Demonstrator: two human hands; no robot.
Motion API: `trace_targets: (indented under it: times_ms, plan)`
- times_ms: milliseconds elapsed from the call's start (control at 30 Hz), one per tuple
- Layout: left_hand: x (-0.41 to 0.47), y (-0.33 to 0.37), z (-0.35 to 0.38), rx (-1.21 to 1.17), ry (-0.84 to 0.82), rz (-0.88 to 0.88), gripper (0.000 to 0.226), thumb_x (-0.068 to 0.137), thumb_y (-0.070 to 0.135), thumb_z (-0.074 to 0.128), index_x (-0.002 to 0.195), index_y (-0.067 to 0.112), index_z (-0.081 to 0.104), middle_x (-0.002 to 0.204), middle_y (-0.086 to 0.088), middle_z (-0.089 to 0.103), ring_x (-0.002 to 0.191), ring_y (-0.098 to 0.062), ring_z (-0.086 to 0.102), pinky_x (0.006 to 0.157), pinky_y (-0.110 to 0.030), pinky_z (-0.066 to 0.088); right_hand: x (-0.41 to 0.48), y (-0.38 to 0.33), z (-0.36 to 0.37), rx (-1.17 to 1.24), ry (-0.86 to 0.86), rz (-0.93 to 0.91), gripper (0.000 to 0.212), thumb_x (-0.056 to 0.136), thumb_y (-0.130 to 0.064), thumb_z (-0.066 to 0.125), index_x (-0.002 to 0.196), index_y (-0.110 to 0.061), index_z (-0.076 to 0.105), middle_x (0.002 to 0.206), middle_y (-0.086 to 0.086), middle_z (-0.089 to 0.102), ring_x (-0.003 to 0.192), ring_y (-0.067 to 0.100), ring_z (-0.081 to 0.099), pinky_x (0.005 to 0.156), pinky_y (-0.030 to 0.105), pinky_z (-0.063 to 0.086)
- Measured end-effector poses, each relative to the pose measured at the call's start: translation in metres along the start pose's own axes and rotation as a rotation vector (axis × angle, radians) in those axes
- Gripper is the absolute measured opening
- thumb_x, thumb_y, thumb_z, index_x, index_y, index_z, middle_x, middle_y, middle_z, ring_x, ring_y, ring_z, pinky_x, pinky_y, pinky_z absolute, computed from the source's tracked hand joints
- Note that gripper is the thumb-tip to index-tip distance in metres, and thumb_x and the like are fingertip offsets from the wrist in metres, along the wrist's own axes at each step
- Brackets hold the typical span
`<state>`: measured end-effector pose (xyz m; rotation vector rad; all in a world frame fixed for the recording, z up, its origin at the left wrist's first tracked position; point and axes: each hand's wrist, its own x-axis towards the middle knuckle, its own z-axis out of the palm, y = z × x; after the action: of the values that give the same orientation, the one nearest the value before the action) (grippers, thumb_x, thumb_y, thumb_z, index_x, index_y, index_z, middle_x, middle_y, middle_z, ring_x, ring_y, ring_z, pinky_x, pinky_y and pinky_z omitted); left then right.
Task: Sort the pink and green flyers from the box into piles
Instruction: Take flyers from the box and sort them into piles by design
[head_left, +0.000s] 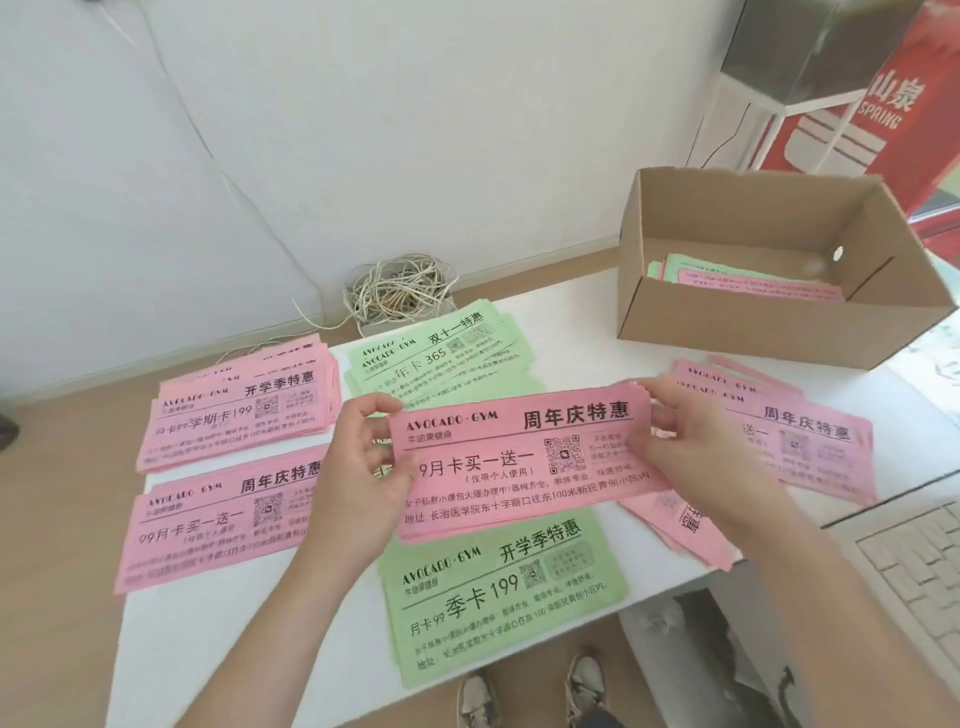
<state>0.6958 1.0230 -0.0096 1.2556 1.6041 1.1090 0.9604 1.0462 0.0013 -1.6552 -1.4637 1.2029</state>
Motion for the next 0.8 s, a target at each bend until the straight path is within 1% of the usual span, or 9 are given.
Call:
trace_targets:
  times_ms: [133, 200, 300, 367, 467, 533, 633, 700, 800]
  plan:
    - [-0.02, -0.022, -0.016, 0.415, 0.008, 0.16, 0.054, 0.078, 0.012, 0.075, 0.106, 0.042, 0.04, 0.106, 0.025, 0.045, 0.099, 0.009, 0.047, 0.078, -0.017, 0.042, -0.013, 0.011, 0.013, 0.014, 0.079, 0.103, 0.028, 0.097, -0.006, 0.047, 0.103, -0.03, 0.061, 0.085, -0.007, 0.075, 0.073, 0.009, 0.072, 0.059, 0.029, 0.058]
    - [-0.034, -0.031, -0.018, 0.541, -0.173, 0.227, 0.045, 0.079, 0.031, 0.074, 0.104, 0.043, 0.038, 0.107, 0.031, 0.039, 0.103, 0.011, 0.04, 0.088, -0.019, 0.037, -0.017, 0.017, 0.014, -0.019, 0.188, 0.129, 0.027, 0.097, -0.006, 0.045, 0.102, -0.029, 0.059, 0.088, -0.005, 0.074, 0.07, 0.011, 0.071, 0.052, 0.024, 0.053]
    - [-0.043, -0.052, -0.014, 0.91, -0.499, 0.287, 0.055, 0.08, 0.059, 0.061, 0.126, 0.038, 0.04, 0.132, 0.023, 0.029, 0.129, -0.002, 0.025, 0.108, -0.024, 0.022, -0.017, 0.02, 0.017, -0.028, 0.287, 0.159, 0.028, 0.095, -0.002, 0.044, 0.107, -0.025, 0.056, 0.093, -0.001, 0.072, 0.075, 0.015, 0.068, 0.056, 0.026, 0.05]
    - [-0.042, -0.067, -0.01, 1.058, -0.584, 0.308, 0.061, 0.081, 0.06, 0.055, 0.133, 0.035, 0.04, 0.136, 0.013, 0.033, 0.133, -0.012, 0.026, 0.108, -0.033, 0.024, -0.017, 0.018, 0.023, -0.005, 0.294, 0.186, 0.033, 0.094, 0.003, 0.044, 0.109, -0.023, 0.054, 0.092, -0.002, 0.069, 0.075, 0.011, 0.065, 0.052, 0.017, 0.047]
    - [-0.04, -0.075, -0.014, 0.756, -0.339, 0.387, 0.024, 0.09, 0.038, 0.05, 0.11, 0.029, 0.06, 0.108, 0.016, 0.056, 0.107, -0.007, 0.053, 0.087, -0.025, 0.042, -0.016, 0.015, 0.038, 0.053, 0.273, 0.214, 0.034, 0.093, 0.005, 0.046, 0.109, -0.023, 0.055, 0.096, 0.003, 0.071, 0.081, 0.02, 0.068, 0.061, 0.029, 0.057]
    - [-0.033, -0.065, -0.027, 0.358, -0.159, 0.115, 0.02, 0.099, 0.022, 0.044, 0.102, 0.027, 0.063, 0.099, 0.02, 0.066, 0.094, 0.002, 0.058, 0.08, -0.022, 0.046, -0.015, 0.013, 0.052, 0.079, 0.267, 0.213, 0.035, 0.093, 0.005, 0.047, 0.108, -0.026, 0.055, 0.099, 0.006, 0.072, 0.085, 0.026, 0.07, 0.072, 0.045, 0.058]
    - [-0.027, -0.044, -0.056, -0.223, -0.153, -0.241, 0.032, 0.102, 0.034, 0.033, 0.112, 0.026, 0.062, 0.1, 0.005, 0.074, 0.094, -0.012, 0.068, 0.078, -0.034, 0.055, -0.018, 0.002, 0.082, 0.057, 0.184, 0.139, 0.042, 0.096, -0.002, 0.047, 0.111, -0.041, 0.051, 0.095, -0.002, 0.072, 0.078, 0.021, 0.071, 0.066, 0.043, 0.06]
    - [-0.029, -0.039, -0.072, -0.276, -0.151, -0.222, 0.028, 0.097, 0.038, 0.041, 0.118, 0.03, 0.058, 0.105, 0.004, 0.072, 0.094, -0.013, 0.069, 0.074, -0.037, 0.058, -0.02, -0.009, 0.106, 0.018, 0.08, 0.062, 0.054, 0.096, -0.003, 0.044, 0.117, -0.052, 0.046, 0.096, -0.006, 0.07, 0.075, 0.022, 0.07, 0.056, 0.035, 0.059]
    - [-0.035, -0.052, -0.092, -0.18, 0.081, -0.229, 0.035, 0.093, 0.005, 0.057, 0.114, 0.032, 0.052, 0.102, 0.007, 0.067, 0.084, -0.012, 0.068, 0.059, -0.027, 0.057, -0.017, -0.021, 0.138, -0.059, -0.064, -0.003, 0.06, 0.095, -0.002, 0.04, 0.122, -0.056, 0.045, 0.1, -0.011, 0.066, 0.064, 0.009, 0.063, 0.046, 0.022, 0.047]
